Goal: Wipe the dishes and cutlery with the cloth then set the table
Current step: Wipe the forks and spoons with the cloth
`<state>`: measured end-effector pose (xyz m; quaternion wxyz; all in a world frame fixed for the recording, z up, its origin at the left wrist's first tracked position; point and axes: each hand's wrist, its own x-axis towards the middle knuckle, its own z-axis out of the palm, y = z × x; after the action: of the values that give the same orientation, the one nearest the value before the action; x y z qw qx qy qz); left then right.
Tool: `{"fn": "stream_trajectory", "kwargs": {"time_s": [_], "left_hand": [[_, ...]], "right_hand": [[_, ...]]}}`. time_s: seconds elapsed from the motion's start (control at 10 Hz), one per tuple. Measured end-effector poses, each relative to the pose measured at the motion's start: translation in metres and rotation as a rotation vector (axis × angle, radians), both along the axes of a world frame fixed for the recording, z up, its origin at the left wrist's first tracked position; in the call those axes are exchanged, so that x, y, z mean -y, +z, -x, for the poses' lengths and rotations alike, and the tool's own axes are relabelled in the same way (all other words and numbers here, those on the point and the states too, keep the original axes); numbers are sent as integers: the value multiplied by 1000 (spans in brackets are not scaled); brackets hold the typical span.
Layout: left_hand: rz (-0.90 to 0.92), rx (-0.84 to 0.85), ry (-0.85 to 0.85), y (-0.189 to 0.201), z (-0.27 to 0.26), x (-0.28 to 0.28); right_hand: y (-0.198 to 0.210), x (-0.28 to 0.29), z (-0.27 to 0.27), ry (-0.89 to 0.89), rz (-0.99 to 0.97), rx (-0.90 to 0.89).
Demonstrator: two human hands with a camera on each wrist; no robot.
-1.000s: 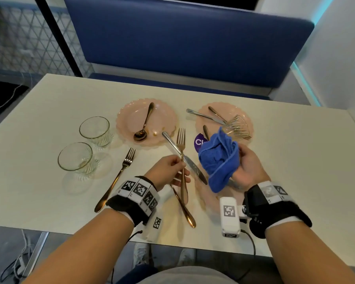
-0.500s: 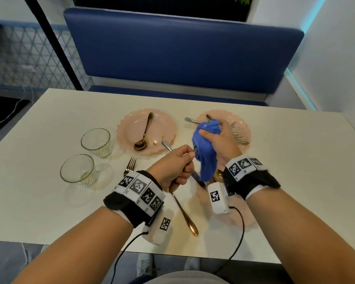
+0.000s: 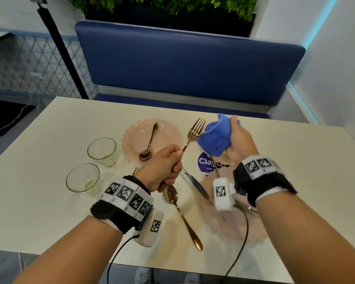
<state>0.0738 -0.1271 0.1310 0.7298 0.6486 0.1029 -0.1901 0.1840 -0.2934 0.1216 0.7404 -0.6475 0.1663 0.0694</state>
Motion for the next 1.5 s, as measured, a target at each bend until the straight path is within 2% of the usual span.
{"fn": "stream_trajectory", "kwargs": {"time_s": [0.1, 0.2, 0.3, 0.4, 0.5, 0.6, 0.7, 0.8, 0.9, 1.0, 1.1, 1.2, 1.3, 1.4, 1.5], "left_hand": [[1, 4, -14, 0, -7, 15], [-67, 12, -41, -1, -6, 17], [-140, -6, -91, -9, 5, 9], [-145, -2, -16, -15, 9, 4], [-89, -22, 88, -14, 4, 5], [-88, -68, 104, -13, 0, 3], [-270, -142, -17, -6, -4, -14], [-319, -54, 181, 0, -17, -35], [-176, 103, 262, 5, -26, -32], [-5, 116, 344, -3, -26, -24], [23, 63, 476, -12, -26, -30], [155, 8, 627, -13, -26, -40], [168, 21, 802, -15, -26, -66], [-76, 53, 723, -32, -17, -89], [-362, -22, 495, -69, 9, -85]], "right_hand": [[-5, -24, 28, 222, -88, -52], [-11, -30, 27, 219, -114, 4], [-5, -19, 8, 66, -125, 47], [-8, -26, 14, 78, -176, 8], [-12, -46, 32, 256, -186, -51], [-13, -63, 49, 347, -142, 15], [-16, -58, 45, 390, 94, 101], [-12, -52, 47, 483, 241, 179], [-6, -61, 58, 608, 305, 268], [-8, -72, 68, 663, 349, 377], [-16, -77, 71, 732, 387, 371], [-30, -76, 71, 788, 435, 300], [-34, -64, 72, 869, 399, 248], [-24, -42, 64, 690, 139, 86], [-5, -20, 49, 489, -178, -33]]}}
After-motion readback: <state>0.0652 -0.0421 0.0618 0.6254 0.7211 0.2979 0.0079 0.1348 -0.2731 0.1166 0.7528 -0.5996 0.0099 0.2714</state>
